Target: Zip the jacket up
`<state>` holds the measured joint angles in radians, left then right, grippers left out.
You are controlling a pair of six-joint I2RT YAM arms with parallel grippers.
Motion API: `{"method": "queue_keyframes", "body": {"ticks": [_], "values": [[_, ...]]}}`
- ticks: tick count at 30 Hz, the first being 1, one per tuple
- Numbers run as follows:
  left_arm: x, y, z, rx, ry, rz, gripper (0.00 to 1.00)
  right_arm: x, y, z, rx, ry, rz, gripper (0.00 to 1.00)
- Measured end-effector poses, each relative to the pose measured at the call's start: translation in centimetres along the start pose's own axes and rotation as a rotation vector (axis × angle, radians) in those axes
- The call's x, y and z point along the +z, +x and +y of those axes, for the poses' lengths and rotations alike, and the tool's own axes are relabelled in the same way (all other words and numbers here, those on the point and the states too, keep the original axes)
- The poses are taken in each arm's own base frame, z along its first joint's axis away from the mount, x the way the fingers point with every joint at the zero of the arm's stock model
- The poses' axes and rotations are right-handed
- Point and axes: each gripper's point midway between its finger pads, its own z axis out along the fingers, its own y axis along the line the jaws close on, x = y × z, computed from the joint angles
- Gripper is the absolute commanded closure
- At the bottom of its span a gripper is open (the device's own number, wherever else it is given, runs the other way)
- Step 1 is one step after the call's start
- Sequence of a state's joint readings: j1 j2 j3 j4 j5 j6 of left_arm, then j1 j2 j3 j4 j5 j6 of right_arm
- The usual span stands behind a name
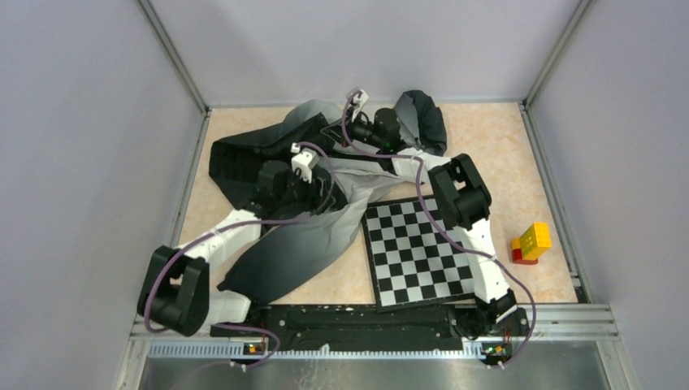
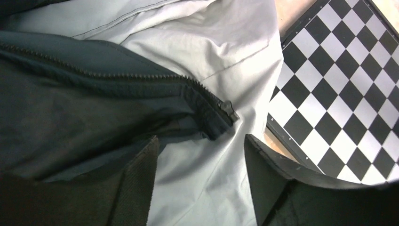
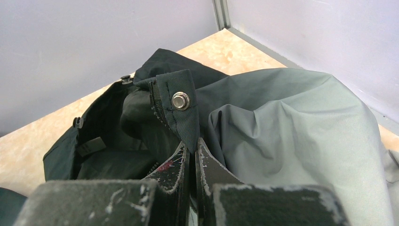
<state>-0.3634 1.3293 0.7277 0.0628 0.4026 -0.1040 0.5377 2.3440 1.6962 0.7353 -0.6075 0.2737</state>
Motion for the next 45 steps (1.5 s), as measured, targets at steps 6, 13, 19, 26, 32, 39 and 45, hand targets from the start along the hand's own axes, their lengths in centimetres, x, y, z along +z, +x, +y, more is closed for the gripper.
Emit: {"method": "queue_keyframes", "body": {"ticks": [6, 13, 19, 26, 32, 39, 45], "values": [[-1.3, 2.5, -2.3, 0.178, -0.015, -0.129, 0.37, 0.0, -0.1, 0.1, 0.005, -0.004, -0.003, 1.00], [0.1, 2.2, -2.2, 0.337, -0.043, -0.203, 0.56, 0.0, -0.1, 0.2, 0.007, -0.007, -0.003, 1.00], [1.3, 2.2, -1.2, 0.372, -0.075, -0.214, 0.52, 0.0, -0.1, 0.2, 0.007, -0.008, -0.002, 1.00], [1.6, 1.9, -1.3, 0.378, -0.070, -0.231, 0.51, 0.0, -0.1, 0.2, 0.007, -0.009, -0.003, 1.00], [2.1, 2.9, -1.1, 0.362, -0.066, -0.200, 0.58, 0.0, -0.1, 0.2, 0.007, -0.009, -0.004, 1.00], [2.9, 4.2, -1.0, 0.346, -0.057, -0.157, 0.49, 0.0, -0.2, 0.2, 0.006, -0.010, -0.006, 1.00], [3.2, 4.6, -1.4, 0.349, -0.045, -0.148, 0.47, 0.0, -0.3, 0.3, 0.004, -0.012, -0.011, 1.00]]}}
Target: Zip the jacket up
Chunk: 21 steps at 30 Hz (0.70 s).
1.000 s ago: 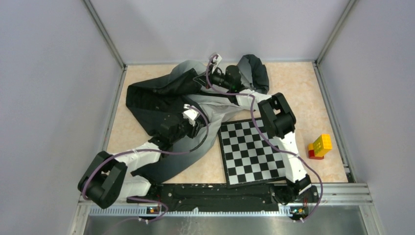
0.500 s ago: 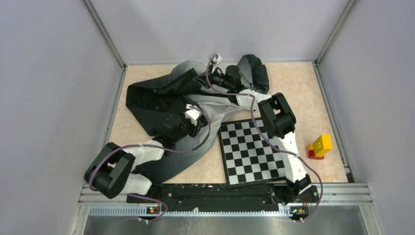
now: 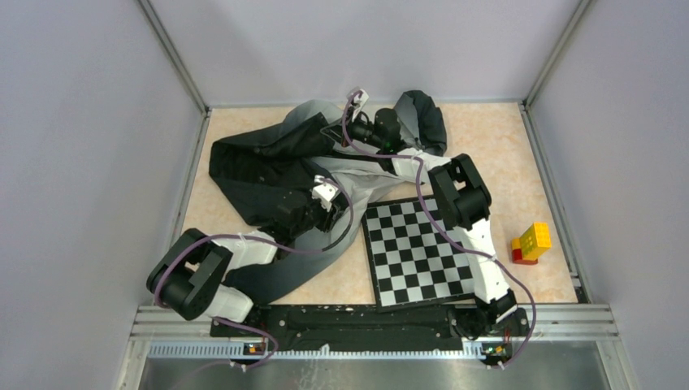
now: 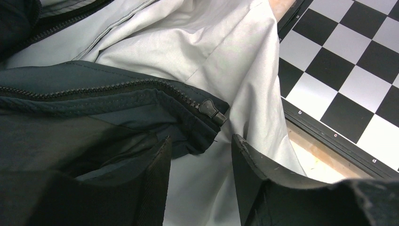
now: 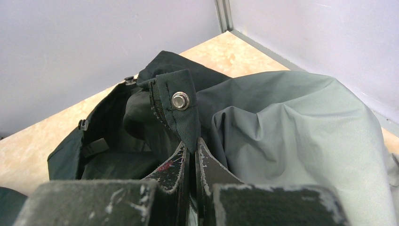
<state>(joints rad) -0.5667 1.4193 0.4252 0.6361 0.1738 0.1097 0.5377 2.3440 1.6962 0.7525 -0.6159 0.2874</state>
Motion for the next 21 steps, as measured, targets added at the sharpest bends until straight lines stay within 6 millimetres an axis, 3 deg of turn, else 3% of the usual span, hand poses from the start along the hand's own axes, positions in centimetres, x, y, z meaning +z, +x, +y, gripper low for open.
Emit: {"method": "queue_keyframes", "body": {"ticks": [3, 6, 12, 16, 21], "values": [[0.5, 0.2, 0.2, 0.001, -0.011, 0.010, 0.54, 0.0, -0.1, 0.1, -0.001, -0.002, -0.005, 1.00], [1.2, 0.3, 0.8, 0.002, -0.037, 0.015, 0.66, 0.0, -0.2, 0.1, -0.002, -0.004, -0.007, 1.00], [1.7, -0.4, 1.9, 0.023, -0.091, 0.003, 1.00, 0.0, -0.2, 0.1, -0.003, -0.008, -0.006, 1.00], [1.9, -2.4, 2.0, 0.019, -0.080, 0.015, 1.00, 0.0, -0.1, 0.3, -0.027, -0.020, -0.002, 1.00], [-0.1, -7.3, 2.1, -0.028, -0.001, 0.052, 1.00, -0.6, 0.7, 1.1, -0.082, -0.066, 0.016, 1.00]]}}
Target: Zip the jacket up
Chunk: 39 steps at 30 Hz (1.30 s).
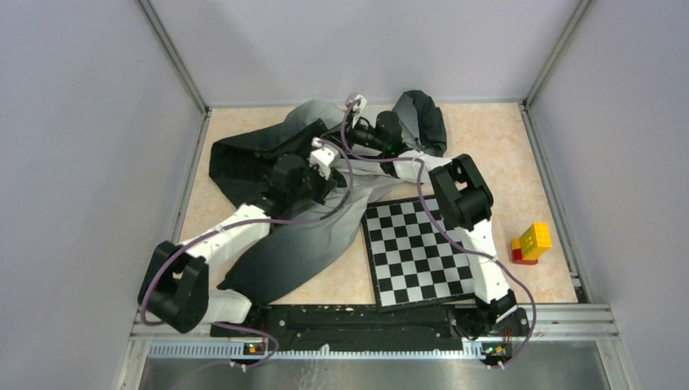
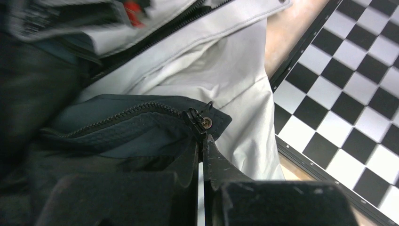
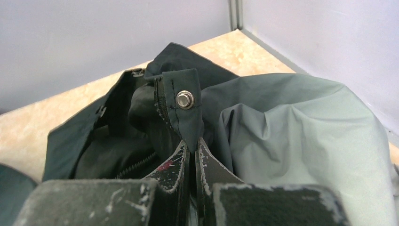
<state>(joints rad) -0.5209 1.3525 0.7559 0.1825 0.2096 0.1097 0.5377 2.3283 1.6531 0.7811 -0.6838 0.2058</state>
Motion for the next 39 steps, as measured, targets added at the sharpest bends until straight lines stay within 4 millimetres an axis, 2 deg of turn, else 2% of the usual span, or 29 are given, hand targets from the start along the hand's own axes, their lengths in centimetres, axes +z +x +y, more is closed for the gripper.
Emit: {"method": "queue_keyframes", "body": {"ticks": [2, 4, 6, 9, 14, 16, 23, 30, 36, 39], "values": [[-1.9, -1.9, 1.3, -0.042, 0.018, 0.006, 1.00, -0.3, 0.4, 0.8, -0.032, -0.043, 0.011, 1.00], [-3.7, -2.7, 2.3, -0.076, 0.028, 0.017, 1.00, -1.1, 0.5, 2.0, -0.079, -0.091, 0.007, 1.00], [-5.3, -2.6, 3.2, -0.110, 0.035, 0.051, 1.00, -2.1, 0.7, 3.4, -0.125, -0.134, -0.001, 1.00], [-6.5, -0.9, 3.0, -0.160, 0.095, 0.141, 1.00, -3.0, 0.4, 4.8, -0.219, -0.182, -0.002, 1.00], [-7.3, 2.8, 2.6, -0.222, 0.179, 0.277, 1.00, -3.3, -0.3, 5.6, -0.377, -0.218, 0.042, 1.00], [-7.6, 3.4, 2.5, -0.224, 0.194, 0.297, 1.00, -3.3, -0.1, 5.8, -0.422, -0.230, 0.076, 1.00], [-7.2, 3.2, 2.9, -0.205, 0.219, 0.268, 1.00, -3.8, 2.8, 6.3, -0.502, -0.270, 0.181, 1.00], [-7.3, 3.7, 4.1, -0.228, 0.218, 0.240, 1.00, -4.4, 4.7, 6.3, -0.555, -0.271, 0.264, 1.00], [-7.2, 3.6, 3.9, -0.237, 0.247, 0.224, 1.00, -5.1, 4.9, 8.9, -0.605, -0.315, 0.271, 1.00], [-7.0, 3.8, 3.8, -0.250, 0.263, 0.228, 1.00, -5.1, 4.9, 9.6, -0.656, -0.340, 0.275, 1.00]]}}
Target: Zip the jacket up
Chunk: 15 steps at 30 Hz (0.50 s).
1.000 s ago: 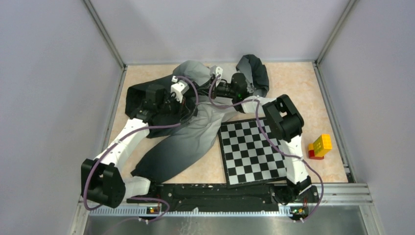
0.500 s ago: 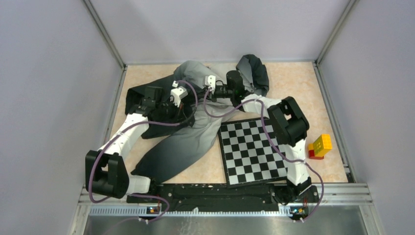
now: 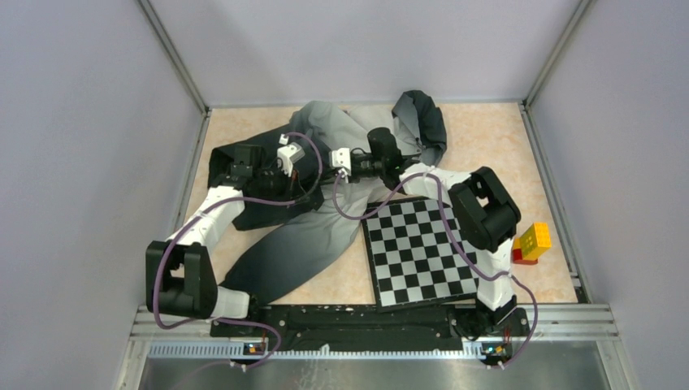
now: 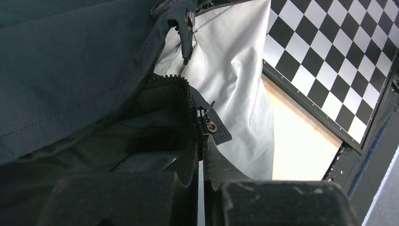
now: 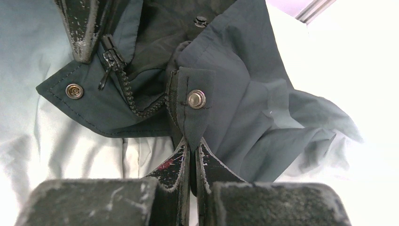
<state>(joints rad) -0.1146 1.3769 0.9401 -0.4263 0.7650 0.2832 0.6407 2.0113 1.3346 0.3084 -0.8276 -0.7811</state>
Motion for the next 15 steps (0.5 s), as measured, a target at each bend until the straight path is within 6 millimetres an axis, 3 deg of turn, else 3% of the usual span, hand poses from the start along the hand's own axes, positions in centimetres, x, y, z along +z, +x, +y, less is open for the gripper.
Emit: {"method": "queue_keyframes", "body": {"ticks": [8, 15], "values": [[0.6, 0.6, 0.0, -0.033, 0.042, 0.011, 1.00, 0.4, 1.5, 1.6, -0.072, -0.043, 0.086, 1.00], [0.6, 0.6, -0.2, -0.033, 0.052, 0.008, 1.00, 0.9, 1.5, 1.4, -0.157, -0.032, 0.111, 1.00]]}}
